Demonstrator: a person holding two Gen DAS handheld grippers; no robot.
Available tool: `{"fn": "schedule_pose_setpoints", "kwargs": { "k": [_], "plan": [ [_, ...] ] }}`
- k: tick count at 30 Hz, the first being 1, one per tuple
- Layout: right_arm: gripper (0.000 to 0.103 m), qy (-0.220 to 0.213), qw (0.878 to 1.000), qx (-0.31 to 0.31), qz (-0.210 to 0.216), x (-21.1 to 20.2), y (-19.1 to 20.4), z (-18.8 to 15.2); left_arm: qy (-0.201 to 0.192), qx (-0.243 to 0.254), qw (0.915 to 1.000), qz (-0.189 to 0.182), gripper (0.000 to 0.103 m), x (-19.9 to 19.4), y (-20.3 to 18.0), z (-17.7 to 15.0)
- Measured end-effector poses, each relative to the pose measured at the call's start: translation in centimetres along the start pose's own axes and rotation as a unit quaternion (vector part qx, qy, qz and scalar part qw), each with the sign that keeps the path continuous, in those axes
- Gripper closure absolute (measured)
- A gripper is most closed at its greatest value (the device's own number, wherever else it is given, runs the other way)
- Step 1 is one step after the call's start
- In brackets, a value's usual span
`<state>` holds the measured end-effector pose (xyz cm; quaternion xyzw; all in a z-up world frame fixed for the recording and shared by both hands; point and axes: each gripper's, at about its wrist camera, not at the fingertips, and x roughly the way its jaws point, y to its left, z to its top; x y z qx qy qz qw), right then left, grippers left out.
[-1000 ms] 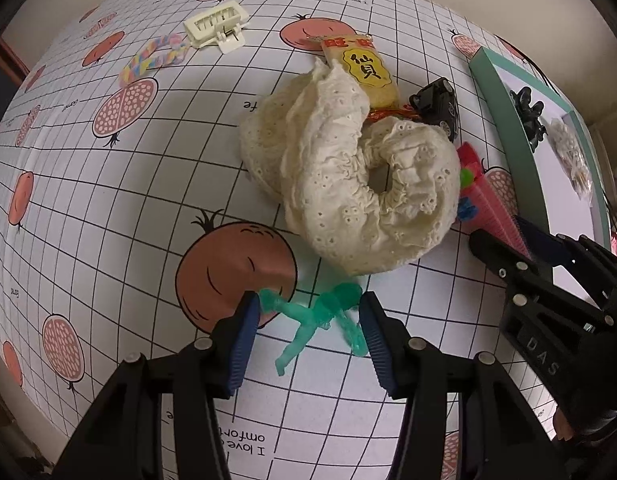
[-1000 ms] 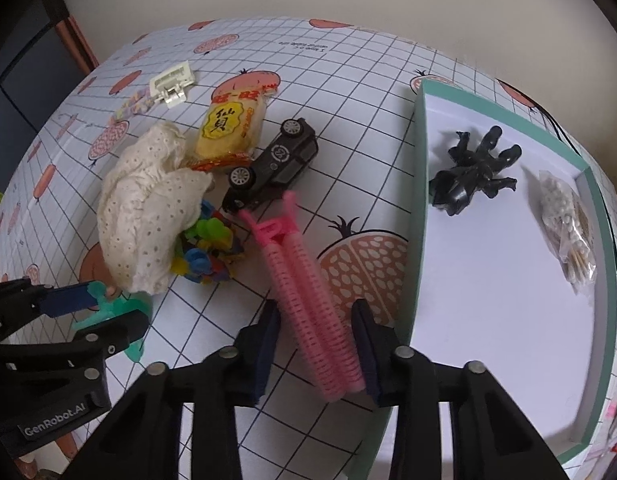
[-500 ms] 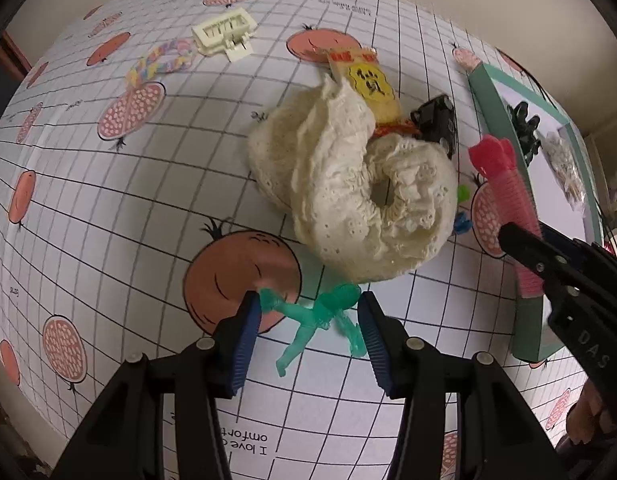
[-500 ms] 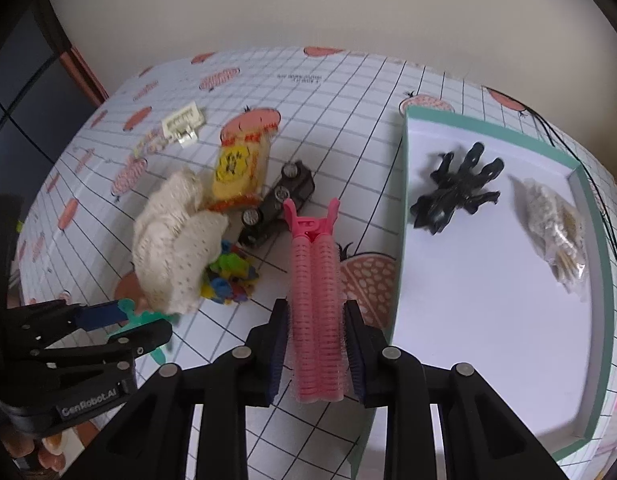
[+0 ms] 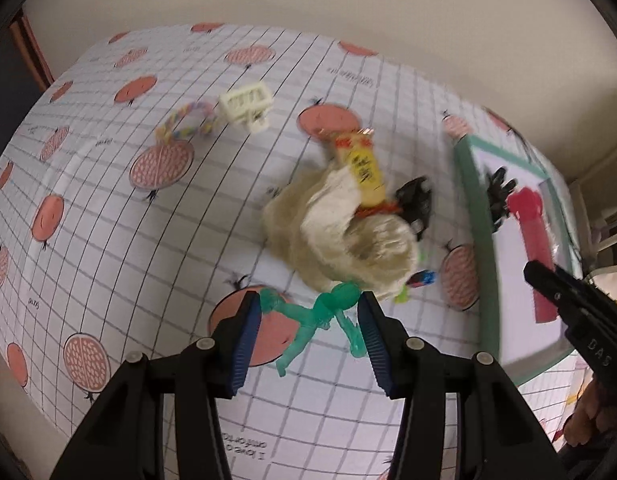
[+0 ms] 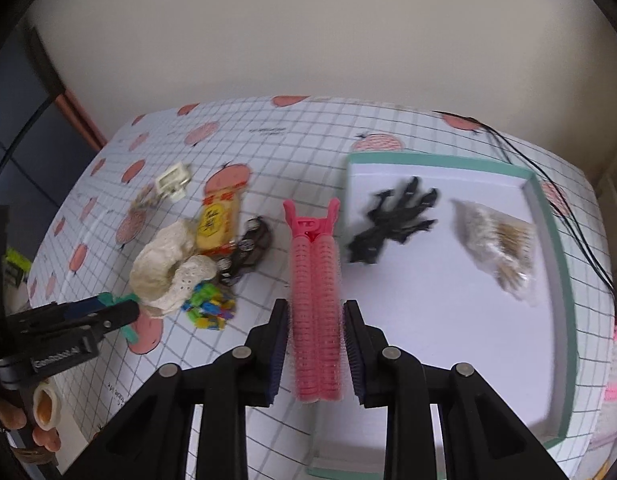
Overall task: Organize objects
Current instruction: 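Carry the green figure and pink curler into the tray and release both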
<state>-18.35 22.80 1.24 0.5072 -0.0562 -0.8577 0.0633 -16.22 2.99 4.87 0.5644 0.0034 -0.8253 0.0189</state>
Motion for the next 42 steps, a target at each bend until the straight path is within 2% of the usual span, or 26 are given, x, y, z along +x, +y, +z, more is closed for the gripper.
{"fn": "schedule_pose_setpoints", "kwargs": {
  "k": [11,14,22,28,33,40,42],
  "plan": [
    [0.074,0.001,0.997,0.072,-0.039,-1.3,-7.8,-0.9,-0.039,0.052,0.9970,-0.042,0.052,-0.3,-5.3,1.2],
    [0.074,0.002,0.995,0.090,-0.051,-1.5,-9.7,-1.4,-0.042,0.061,0.9949,-0.069,0.052,-0.3,-7.2,1.1],
    [0.074,0.008,0.989,0.128,-0.080,-1.9,-13.8,-2.5,-0.050,0.135,0.9837,-0.108,0.051,1.1,-14.5,-0.5],
    [0.074,0.022,0.985,0.143,-0.090,-1.0,-15.4,-3.2,-0.039,0.187,0.9758,-0.106,0.051,3.8,-18.5,-2.0],
    [0.074,0.035,0.984,0.144,-0.097,-0.2,-15.8,-3.7,-0.014,0.187,0.9762,-0.109,0.050,5.8,-19.5,-2.7],
    [0.072,0.041,0.983,0.145,-0.103,0.2,-15.8,-3.8,0.003,0.182,0.9772,-0.109,0.050,7.0,-19.4,-2.9],
    [0.068,0.040,0.983,0.146,-0.101,0.0,-15.8,-3.8,0.008,0.179,0.9772,-0.114,0.050,7.0,-19.3,-2.8]
  ]
}}
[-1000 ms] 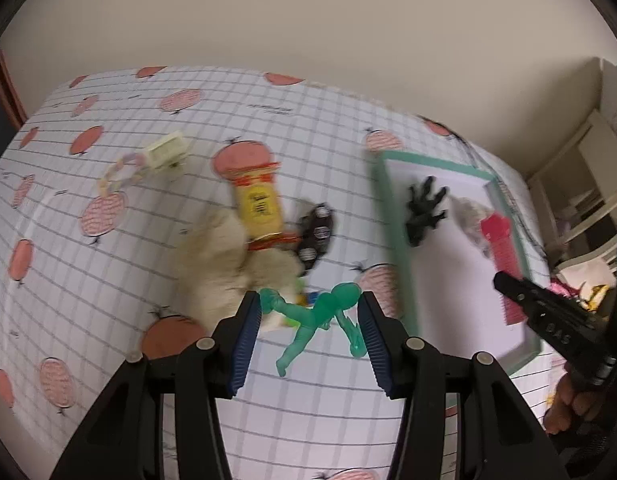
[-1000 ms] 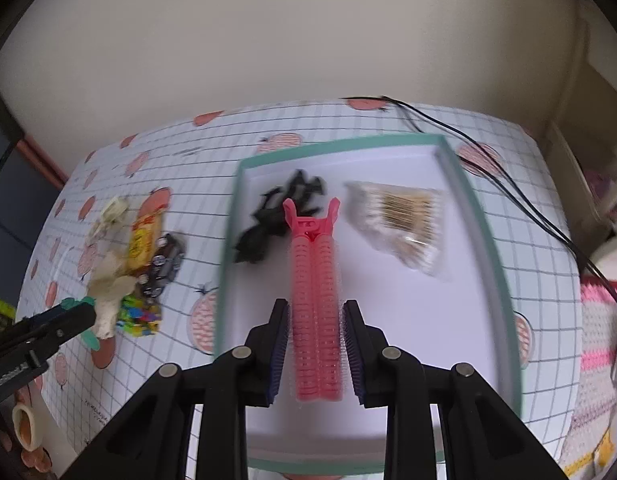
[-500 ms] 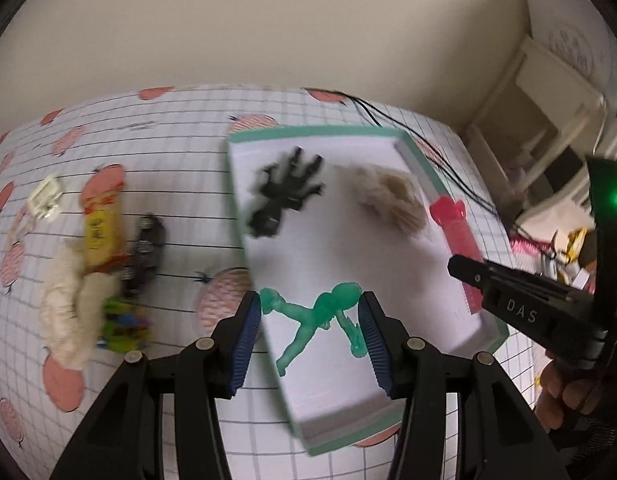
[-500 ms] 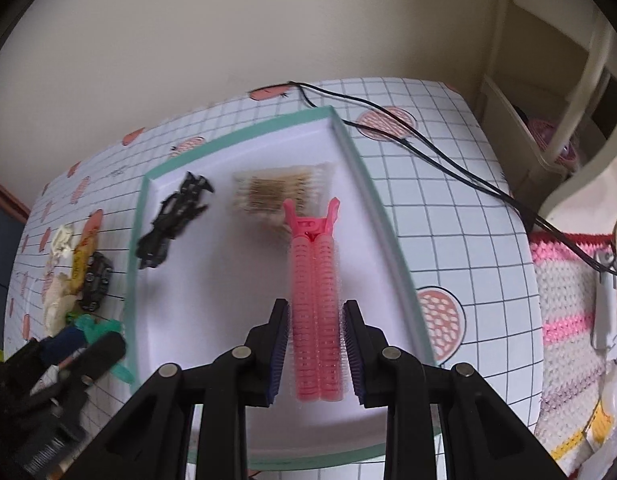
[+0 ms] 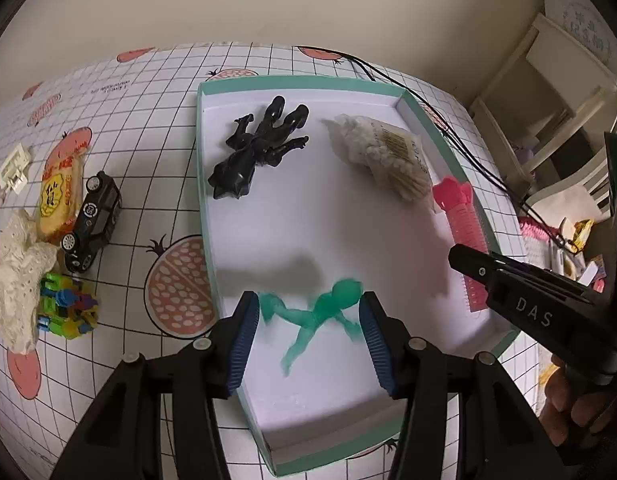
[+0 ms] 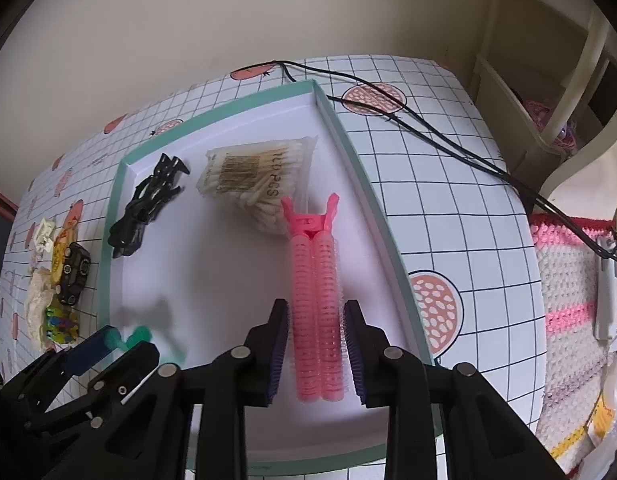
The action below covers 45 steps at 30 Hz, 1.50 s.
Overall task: Organize objects
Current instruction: 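Carry the green figure and pink curler into the tray and release both, then move the left tool back toward the cream lace cloth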
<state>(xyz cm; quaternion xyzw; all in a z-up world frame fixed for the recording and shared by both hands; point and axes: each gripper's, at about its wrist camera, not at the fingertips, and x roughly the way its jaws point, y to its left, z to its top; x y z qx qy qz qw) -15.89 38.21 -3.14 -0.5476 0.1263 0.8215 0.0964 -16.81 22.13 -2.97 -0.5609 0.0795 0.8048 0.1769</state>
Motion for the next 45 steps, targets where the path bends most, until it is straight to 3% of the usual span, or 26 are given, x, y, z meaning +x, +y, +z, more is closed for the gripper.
{"fn": "schedule_pose_setpoints", "kwargs": {
  "k": [2,16,18,19,20,21,23,28,32,45],
  "plan": [
    [0.059,-0.003,1.000,0.001,0.004,-0.2,0.0,0.1,0.001,-0.001,1.0000,-0.004,0.049,-0.1,0.1,0.1],
    [0.059,-0.021,1.000,-0.013,0.010,-1.6,1.2,0.5,-0.041,-0.032,0.9987,-0.001,0.045,-2.9,1.8,1.2],
    [0.051,-0.021,1.000,-0.015,0.010,-1.5,1.2,0.5,-0.043,-0.037,0.9984,0.004,0.034,-2.9,2.2,1.2],
    [0.041,-0.023,1.000,-0.017,0.009,-1.5,1.3,0.5,-0.046,-0.043,0.9980,0.008,0.033,-2.9,2.6,1.2],
    [0.039,-0.025,0.999,-0.019,0.009,-1.4,1.3,0.5,-0.044,-0.045,0.9979,0.010,0.033,-3.0,2.8,1.1],
    [0.039,-0.026,0.999,-0.022,0.009,-1.4,1.3,0.5,-0.042,-0.049,0.9978,0.012,0.026,-2.9,3.1,1.0],
    [0.028,-0.028,0.999,-0.027,0.011,-1.4,1.6,0.4,-0.052,-0.063,0.9965,0.019,0.009,-3.0,3.8,0.9],
    [0.013,-0.032,0.999,-0.033,0.016,-1.3,2.1,0.3,-0.069,-0.085,0.9932,0.037,0.000,-3.2,5.4,0.9],
    [0.000,-0.040,0.998,-0.037,0.017,-1.4,2.3,0.4,-0.071,-0.102,0.9913,0.043,0.000,-3.2,6.5,0.9],
    [0.000,-0.044,0.998,-0.037,0.021,-1.6,2.7,0.4,-0.083,-0.101,0.9906,0.041,0.000,-4.3,7.0,1.1]
  ]
}}
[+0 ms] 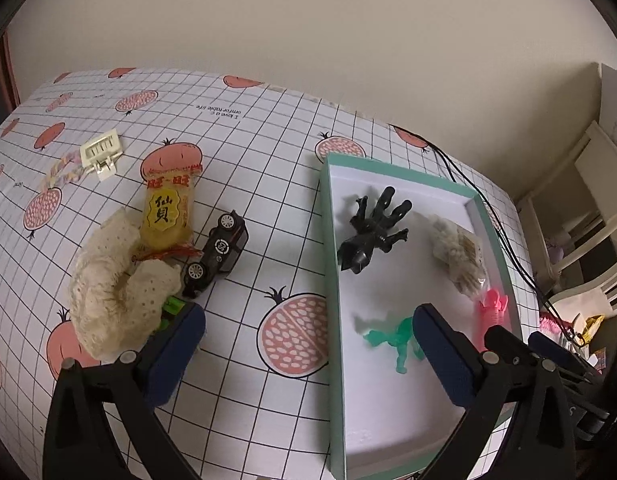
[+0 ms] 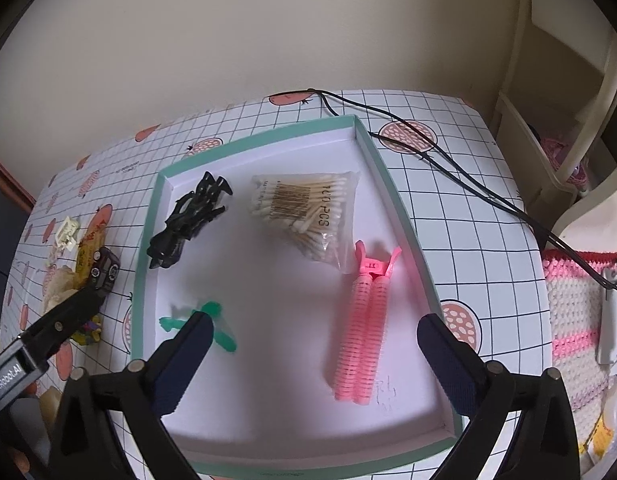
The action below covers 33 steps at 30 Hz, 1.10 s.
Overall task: Organize objects
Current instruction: 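Move the left tool back toward the cream lace cloth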
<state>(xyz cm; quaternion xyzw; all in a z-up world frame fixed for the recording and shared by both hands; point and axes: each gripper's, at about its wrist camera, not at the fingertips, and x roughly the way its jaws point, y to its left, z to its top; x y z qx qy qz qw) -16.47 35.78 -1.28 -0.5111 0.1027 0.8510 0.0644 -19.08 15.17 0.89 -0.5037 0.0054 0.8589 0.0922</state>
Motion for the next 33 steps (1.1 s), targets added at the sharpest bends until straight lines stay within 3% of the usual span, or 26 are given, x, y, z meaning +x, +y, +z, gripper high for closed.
{"fn": "schedule_pose_setpoints", "kwargs": {
  "k": [8,16,25,29,33],
  "plan": [
    [0.000,-0.018,1.000,-0.015,0.011,-1.5,1.8,0.7,-0.021,-0.003,0.9998,-0.008,0.000,-2.3,0.6,1.3],
    [0.000,-0.038,0.998,-0.037,0.040,-2.7,6.1,1.5,-0.047,-0.031,0.9984,0.004,0.000,-4.7,4.8,2.8],
    [0.000,-0.043,0.993,-0.082,0.077,-2.2,13.4,1.2,-0.035,-0.087,0.9948,0.037,0.000,-4.7,12.7,2.8],
    [0.000,-0.034,0.990,-0.108,0.085,-1.3,16.2,0.6,-0.036,-0.095,0.9932,0.057,0.000,-4.4,14.7,2.8],
    [0.000,-0.029,0.988,-0.123,0.086,-0.6,18.2,0.0,-0.013,-0.121,0.9911,0.055,0.000,-3.6,16.7,2.6]
  ]
}}
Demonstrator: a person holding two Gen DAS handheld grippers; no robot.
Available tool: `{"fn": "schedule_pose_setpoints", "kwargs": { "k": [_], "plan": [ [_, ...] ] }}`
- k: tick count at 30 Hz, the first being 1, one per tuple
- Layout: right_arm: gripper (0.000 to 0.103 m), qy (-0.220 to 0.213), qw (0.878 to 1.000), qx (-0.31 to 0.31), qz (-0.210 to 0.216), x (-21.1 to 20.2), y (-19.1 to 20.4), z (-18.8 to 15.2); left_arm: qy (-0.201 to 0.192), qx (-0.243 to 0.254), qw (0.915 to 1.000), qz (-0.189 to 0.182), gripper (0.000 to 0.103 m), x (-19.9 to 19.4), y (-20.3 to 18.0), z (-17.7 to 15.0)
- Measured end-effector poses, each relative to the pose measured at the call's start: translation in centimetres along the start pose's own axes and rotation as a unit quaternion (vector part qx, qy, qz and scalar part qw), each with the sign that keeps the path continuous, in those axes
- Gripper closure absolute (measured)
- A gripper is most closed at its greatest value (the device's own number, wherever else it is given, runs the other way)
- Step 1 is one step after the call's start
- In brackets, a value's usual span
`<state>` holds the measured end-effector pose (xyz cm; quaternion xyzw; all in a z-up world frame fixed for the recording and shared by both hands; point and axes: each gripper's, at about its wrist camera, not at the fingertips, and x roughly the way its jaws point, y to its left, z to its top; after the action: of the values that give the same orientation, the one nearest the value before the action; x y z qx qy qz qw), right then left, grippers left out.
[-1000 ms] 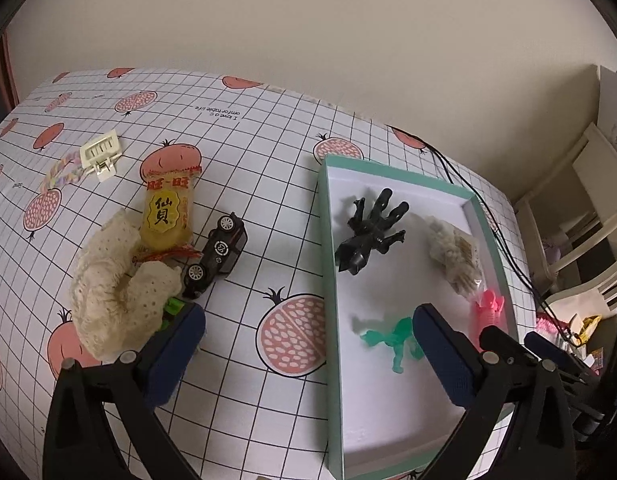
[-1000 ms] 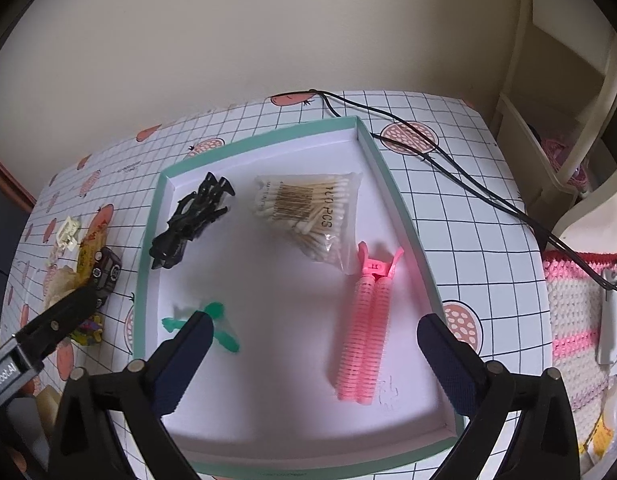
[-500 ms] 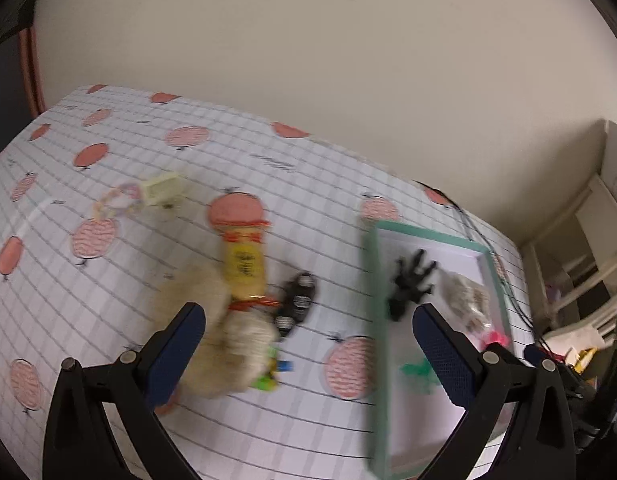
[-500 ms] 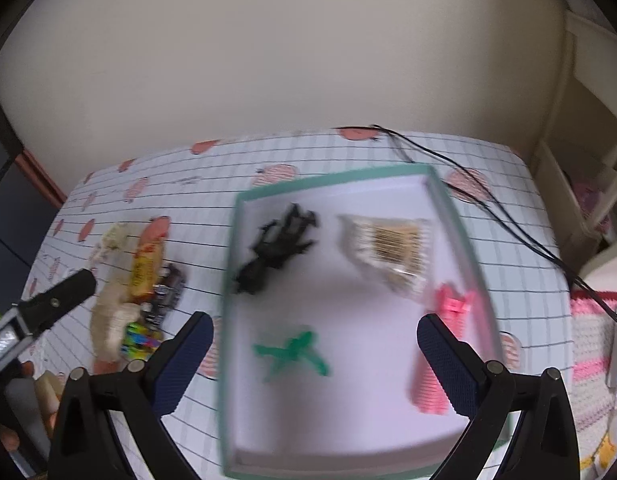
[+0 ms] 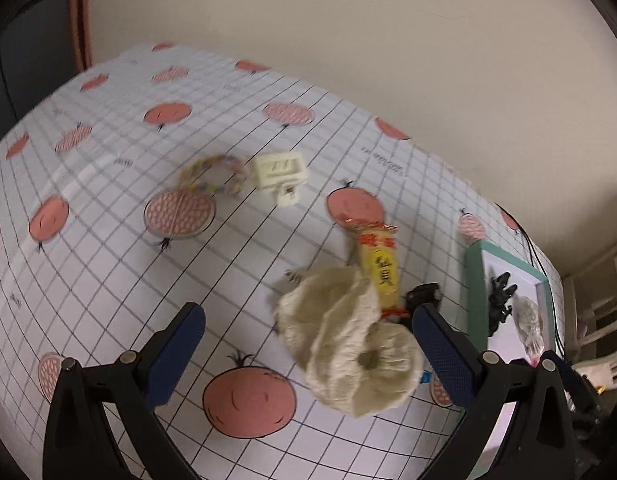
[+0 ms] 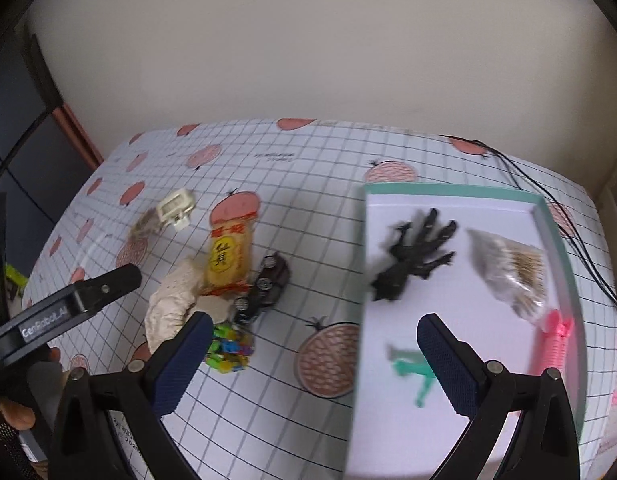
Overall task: Organize objects
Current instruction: 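Move the left tool back toward the cream lace cloth, then close the left tool on the cream lace cloth while the right tool approaches the block toy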
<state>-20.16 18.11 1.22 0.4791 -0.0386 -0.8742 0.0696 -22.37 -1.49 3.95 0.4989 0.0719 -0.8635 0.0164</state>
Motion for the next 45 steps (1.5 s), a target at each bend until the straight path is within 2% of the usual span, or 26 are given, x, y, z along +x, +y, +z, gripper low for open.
{"fn": "schedule_pose_setpoints", "kwargs": {
  "k": [7,13,18,25,28,34,37,39,40,45],
  "plan": [
    [0.000,0.014,1.000,-0.021,-0.001,1.6,1.5,-0.2,0.035,-0.016,0.9993,-0.001,0.000,2.1,0.7,-0.5],
    [0.000,0.021,1.000,-0.020,-0.003,2.2,1.4,-0.4,0.042,-0.008,0.9991,0.003,0.001,3.0,0.4,-0.7],
    [0.000,0.023,1.000,-0.020,-0.002,2.4,1.5,-0.5,0.050,-0.003,0.9987,0.004,0.021,3.6,0.0,-1.0],
    [0.000,0.024,0.999,-0.024,-0.004,2.4,1.7,-0.5,0.064,0.008,0.9979,0.004,0.036,4.6,-0.5,-1.5],
    [0.000,0.025,0.999,-0.027,-0.005,2.5,1.7,-0.6,0.070,0.008,0.9975,0.006,0.047,5.1,-0.6,-1.8],
    [0.001,0.028,0.999,-0.027,-0.001,2.8,1.9,-0.7,0.065,0.022,0.9975,0.014,0.059,5.3,-1.2,-2.2],
    [0.001,0.026,0.999,-0.029,0.000,2.8,1.9,-0.7,0.062,0.021,0.9977,0.018,0.071,5.2,-0.9,-2.1],
    [0.001,0.024,0.999,-0.032,0.005,2.7,2.1,-0.7,0.059,0.029,0.9973,0.032,0.084,5.1,-1.0,-2.1],
    [0.001,0.023,0.999,-0.034,0.006,2.7,2.3,-0.8,0.060,0.033,0.9966,0.046,0.086,5.1,-1.0,-2.1],
    [0.002,0.026,0.999,-0.040,0.008,3.0,2.8,-0.9,0.065,0.024,0.9964,0.048,0.091,5.0,-0.3,-2.0]
  ]
}}
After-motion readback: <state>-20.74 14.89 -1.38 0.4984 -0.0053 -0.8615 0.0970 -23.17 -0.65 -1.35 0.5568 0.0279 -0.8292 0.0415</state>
